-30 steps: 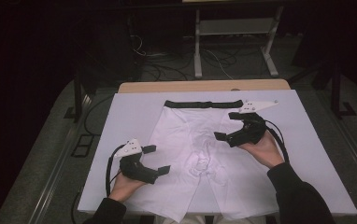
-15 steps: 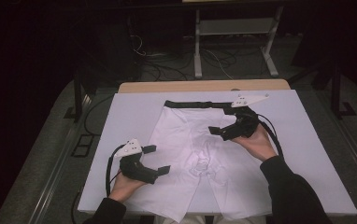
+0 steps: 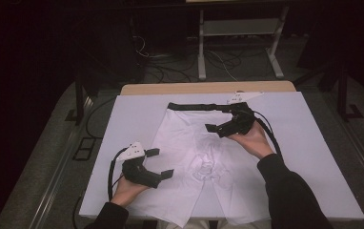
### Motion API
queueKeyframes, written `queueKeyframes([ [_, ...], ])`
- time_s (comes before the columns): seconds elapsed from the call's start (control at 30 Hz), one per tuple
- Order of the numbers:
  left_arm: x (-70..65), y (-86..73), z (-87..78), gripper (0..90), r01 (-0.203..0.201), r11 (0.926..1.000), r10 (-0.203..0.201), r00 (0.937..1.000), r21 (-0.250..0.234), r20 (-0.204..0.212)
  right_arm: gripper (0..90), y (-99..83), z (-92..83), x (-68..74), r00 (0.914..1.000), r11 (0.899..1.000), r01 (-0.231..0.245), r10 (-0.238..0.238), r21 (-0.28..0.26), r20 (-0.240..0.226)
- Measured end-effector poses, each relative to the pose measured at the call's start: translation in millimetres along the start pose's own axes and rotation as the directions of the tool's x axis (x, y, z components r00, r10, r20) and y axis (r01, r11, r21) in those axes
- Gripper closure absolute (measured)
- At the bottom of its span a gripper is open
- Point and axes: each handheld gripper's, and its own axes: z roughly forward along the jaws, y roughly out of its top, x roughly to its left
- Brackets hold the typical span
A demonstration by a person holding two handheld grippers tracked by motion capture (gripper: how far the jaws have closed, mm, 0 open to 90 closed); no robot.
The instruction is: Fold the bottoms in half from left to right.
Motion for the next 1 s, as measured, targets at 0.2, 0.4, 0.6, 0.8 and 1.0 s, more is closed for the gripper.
queueKeyframes([
  [0.2, 0.0, 0.0, -0.1, 0.0, 0.001, 1.0000, -0.001, 1.0000, -0.001, 0.000, 0.0, 3.2, 11.2, -3.1, 1.0000, 1.000, -0.006, 0.006, 0.010, 0.001],
  [0.4, 0.0, -0.1, 0.2, 0.0, -0.001, 1.0000, 0.001, 1.0000, 0.002, 0.002, 0.0, 6.3, 19.2, -6.6, 0.9999, 1.000, -0.014, 0.014, 0.010, 0.007],
  [0.6, 0.2, 0.0, 0.3, 0.0, -0.001, 1.0000, 0.001, 1.0000, 0.001, 0.003, 0.0, 9.5, 29.5, -10.3, 0.9998, 1.000, -0.019, 0.019, 0.020, 0.011],
  [0.8, 0.3, 0.0, 0.4, 0.0, -0.001, 1.0000, 0.001, 1.0000, 0.001, 0.006, 0.0, 10.8, 39.5, -11.8, 0.9997, 1.000, -0.023, 0.023, 0.020, 0.006],
  [1.0, 0.5, 0.0, 0.5, 0.0, 0.000, 1.0000, 0.000, 1.0000, 0.000, 0.007, 0.0, 12.1, 50.9, -14.3, 0.9997, 0.999, -0.025, 0.024, 0.034, 0.009],
])
